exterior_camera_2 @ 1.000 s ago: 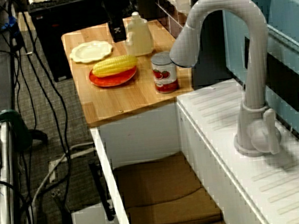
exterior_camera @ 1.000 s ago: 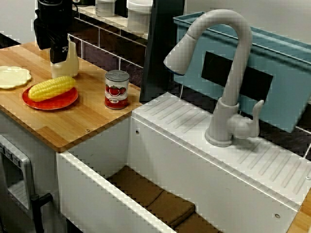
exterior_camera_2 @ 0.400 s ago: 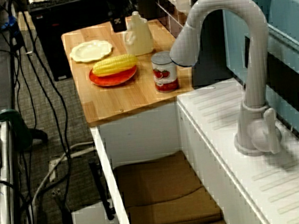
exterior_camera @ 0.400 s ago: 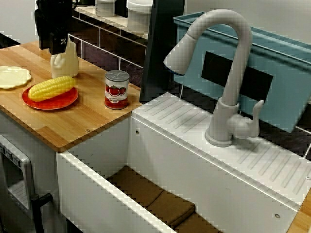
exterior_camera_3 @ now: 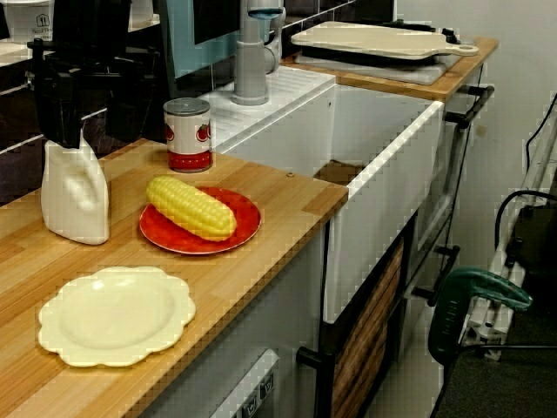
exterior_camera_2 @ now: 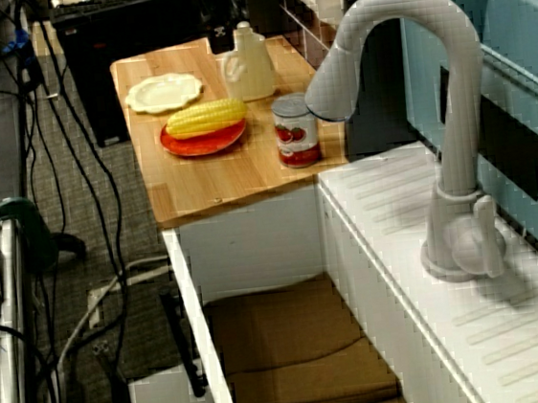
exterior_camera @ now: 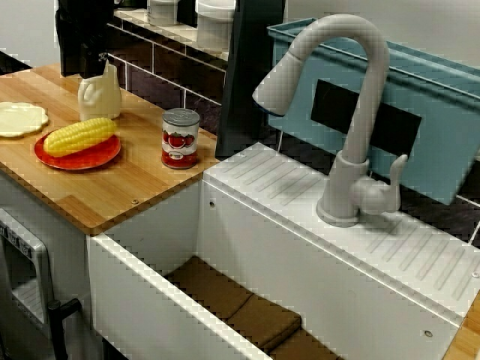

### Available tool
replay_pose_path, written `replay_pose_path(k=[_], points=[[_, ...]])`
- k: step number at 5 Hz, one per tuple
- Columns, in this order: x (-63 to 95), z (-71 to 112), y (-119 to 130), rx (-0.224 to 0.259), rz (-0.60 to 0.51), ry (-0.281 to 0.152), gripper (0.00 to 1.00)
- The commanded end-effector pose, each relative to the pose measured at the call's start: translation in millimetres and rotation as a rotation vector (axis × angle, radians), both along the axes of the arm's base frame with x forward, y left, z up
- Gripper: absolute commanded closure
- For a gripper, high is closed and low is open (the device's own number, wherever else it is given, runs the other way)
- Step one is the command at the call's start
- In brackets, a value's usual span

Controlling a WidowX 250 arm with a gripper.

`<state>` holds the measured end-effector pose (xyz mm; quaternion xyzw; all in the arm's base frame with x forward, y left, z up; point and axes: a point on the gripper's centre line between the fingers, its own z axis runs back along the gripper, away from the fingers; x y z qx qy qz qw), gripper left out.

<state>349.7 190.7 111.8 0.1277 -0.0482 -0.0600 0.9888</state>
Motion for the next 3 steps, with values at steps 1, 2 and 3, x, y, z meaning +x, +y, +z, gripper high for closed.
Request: replay_pose_path(k=[1, 2, 3], points=[[13.7, 11.0, 7.4, 0.007, 0.064, -0.03, 0.0], [19.0, 8.6, 8.1, 0.003, 0.078, -0.025, 0.0], [23.5, 3.1, 9.0, 0.004, 0.098, -0.013, 0.0]])
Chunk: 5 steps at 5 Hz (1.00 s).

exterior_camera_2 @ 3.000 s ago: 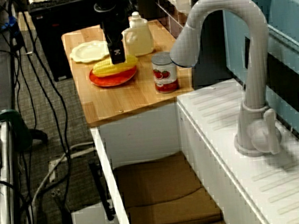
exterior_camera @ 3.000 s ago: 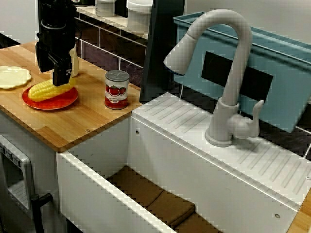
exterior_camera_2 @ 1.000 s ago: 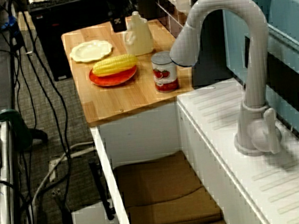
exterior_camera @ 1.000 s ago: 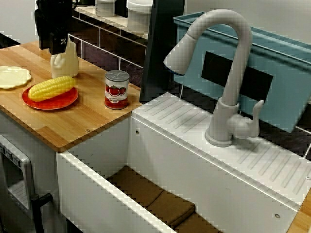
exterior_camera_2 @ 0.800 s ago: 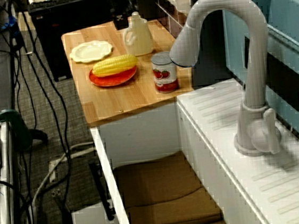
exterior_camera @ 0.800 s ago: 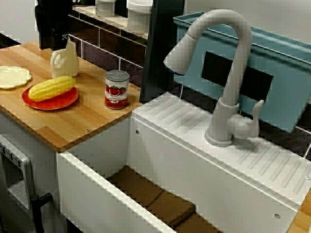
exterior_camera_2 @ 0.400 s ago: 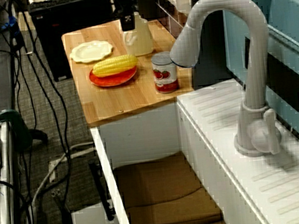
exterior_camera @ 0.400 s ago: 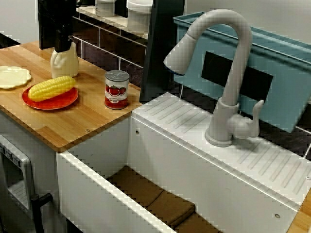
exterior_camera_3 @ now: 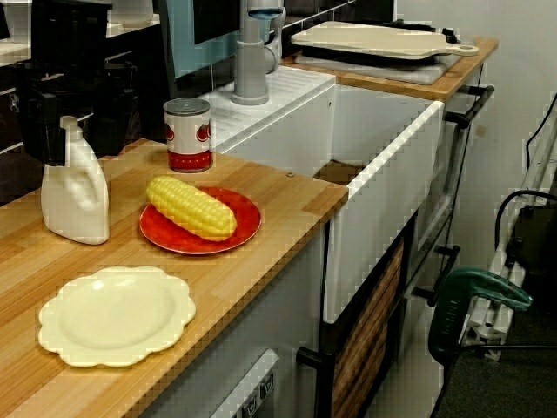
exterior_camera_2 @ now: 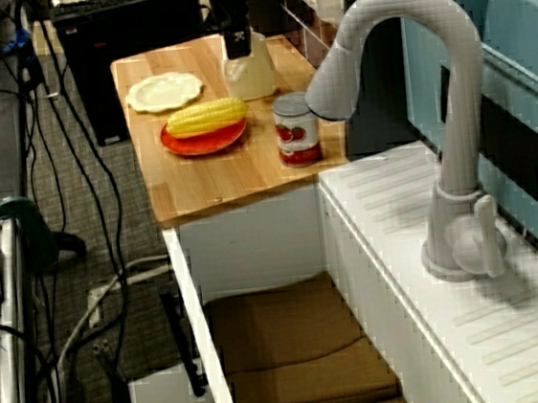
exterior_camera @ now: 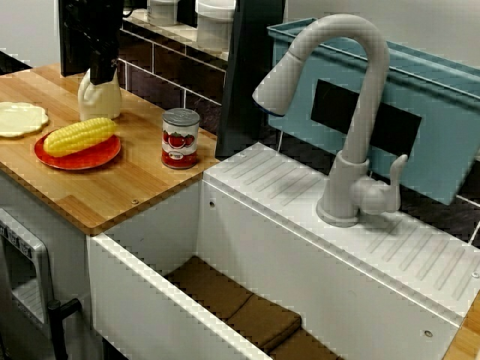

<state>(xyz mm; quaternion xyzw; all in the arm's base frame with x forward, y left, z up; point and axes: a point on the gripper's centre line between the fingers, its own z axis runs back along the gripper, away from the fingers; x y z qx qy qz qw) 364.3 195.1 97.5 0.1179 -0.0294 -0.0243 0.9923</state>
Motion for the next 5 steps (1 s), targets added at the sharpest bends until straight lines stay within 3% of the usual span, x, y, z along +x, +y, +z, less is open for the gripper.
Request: replay_pose_path(k=[1, 2, 5], points=[[10.8, 15.7, 4.6, 0.025, 0.029, -0.039, 0.0], [12.5, 14.3, 7.1, 0.014, 0.046, -0.033, 1.0], [-1.1, 28.3, 17.1, -0.038, 0.035, -0.015, 1.0]])
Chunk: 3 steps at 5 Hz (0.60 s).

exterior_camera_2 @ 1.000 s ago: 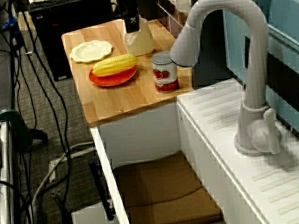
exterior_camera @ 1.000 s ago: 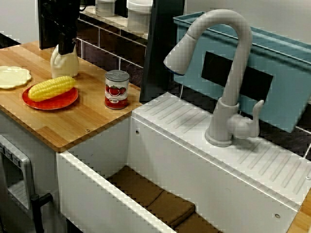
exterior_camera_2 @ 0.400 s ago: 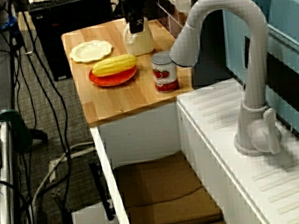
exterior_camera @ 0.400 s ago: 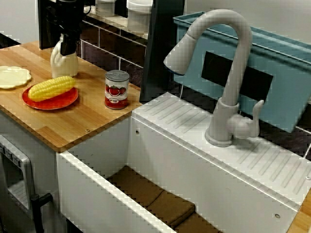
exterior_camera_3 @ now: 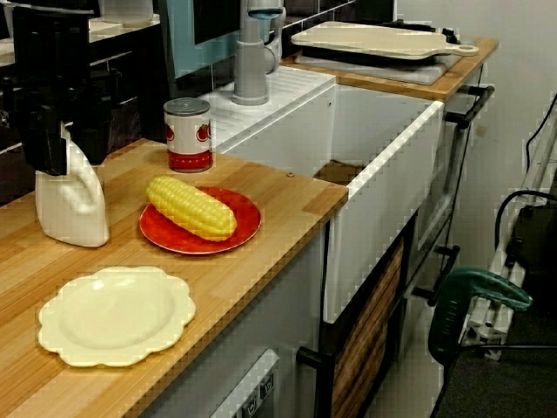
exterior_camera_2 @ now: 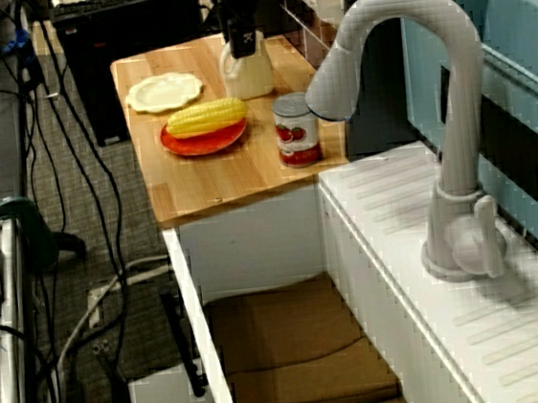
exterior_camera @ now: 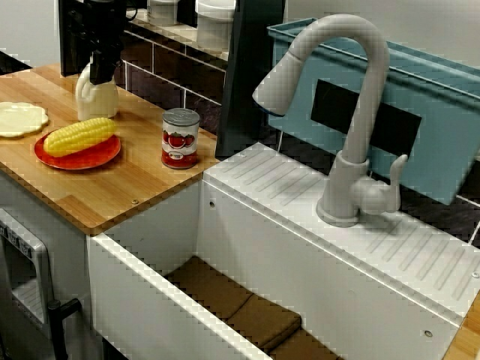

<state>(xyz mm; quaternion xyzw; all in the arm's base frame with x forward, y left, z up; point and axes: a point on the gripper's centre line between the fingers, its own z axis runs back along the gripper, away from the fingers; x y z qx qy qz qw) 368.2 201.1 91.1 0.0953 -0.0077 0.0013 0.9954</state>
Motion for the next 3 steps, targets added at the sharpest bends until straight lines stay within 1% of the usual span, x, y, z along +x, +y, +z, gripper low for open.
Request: replay_pose_path(k=[1, 3], points=[[-13.8, 47.1, 13.2, -0.02, -0.04, -0.054, 1.0], [-28.9, 65.8, 5.8, -0.039, -0.075, -0.069, 1.0]])
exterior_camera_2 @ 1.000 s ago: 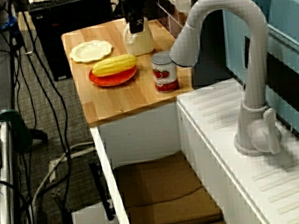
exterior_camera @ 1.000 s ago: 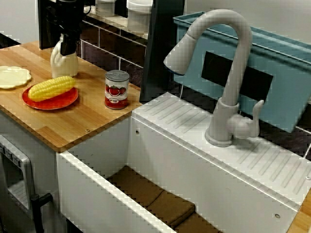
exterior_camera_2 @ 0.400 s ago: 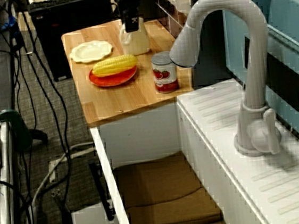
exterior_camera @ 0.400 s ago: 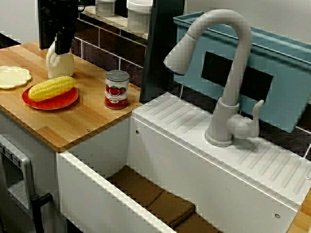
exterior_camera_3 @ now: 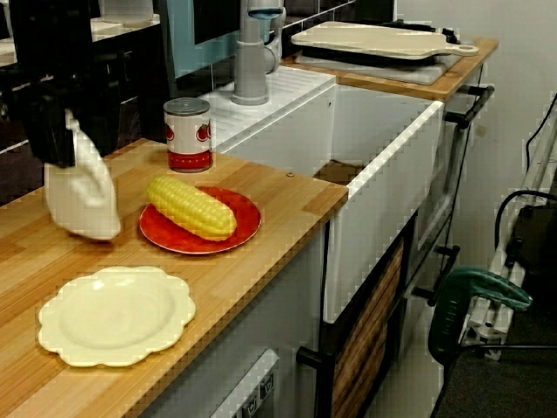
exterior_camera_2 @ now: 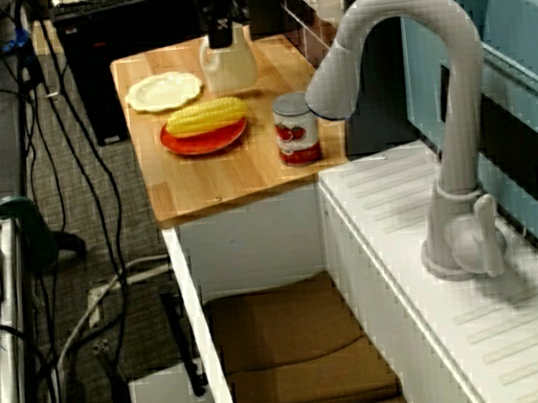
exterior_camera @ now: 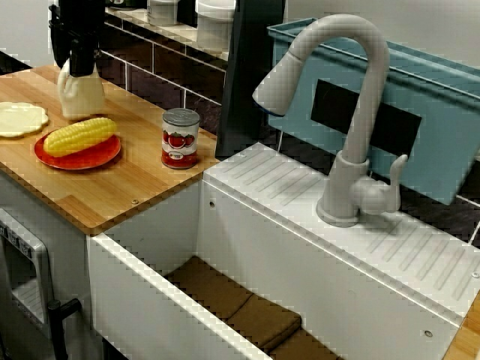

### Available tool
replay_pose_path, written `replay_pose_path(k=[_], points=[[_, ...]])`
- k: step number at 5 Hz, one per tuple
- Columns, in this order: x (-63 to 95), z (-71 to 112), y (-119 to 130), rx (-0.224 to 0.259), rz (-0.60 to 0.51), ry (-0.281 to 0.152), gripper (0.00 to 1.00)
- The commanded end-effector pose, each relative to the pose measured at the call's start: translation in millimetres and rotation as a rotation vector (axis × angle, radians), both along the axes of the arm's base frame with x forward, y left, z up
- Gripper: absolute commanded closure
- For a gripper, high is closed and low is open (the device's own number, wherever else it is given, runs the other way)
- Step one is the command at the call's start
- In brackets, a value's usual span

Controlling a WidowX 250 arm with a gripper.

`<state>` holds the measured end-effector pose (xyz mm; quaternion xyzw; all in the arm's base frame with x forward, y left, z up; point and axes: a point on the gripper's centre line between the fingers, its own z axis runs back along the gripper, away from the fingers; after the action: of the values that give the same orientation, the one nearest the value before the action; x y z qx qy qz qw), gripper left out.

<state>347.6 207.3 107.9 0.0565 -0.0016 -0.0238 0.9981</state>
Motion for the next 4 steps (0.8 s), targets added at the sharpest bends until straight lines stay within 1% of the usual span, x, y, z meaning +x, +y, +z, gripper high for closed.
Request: replay_pose_path(k=[1, 2, 3, 4], points=[[-15.3, 62.3, -3.7, 0.018, -0.042, -0.102, 1.0], [-25.0, 72.5, -9.5, 0.017, -0.068, -0.114, 1.0], [-41.3, 82.2, -19.3, 0.022, -0.117, -0.132, 1.0], [-55.5, 87.5, -27.5, 0.026, -0.158, -0.144, 1.0]])
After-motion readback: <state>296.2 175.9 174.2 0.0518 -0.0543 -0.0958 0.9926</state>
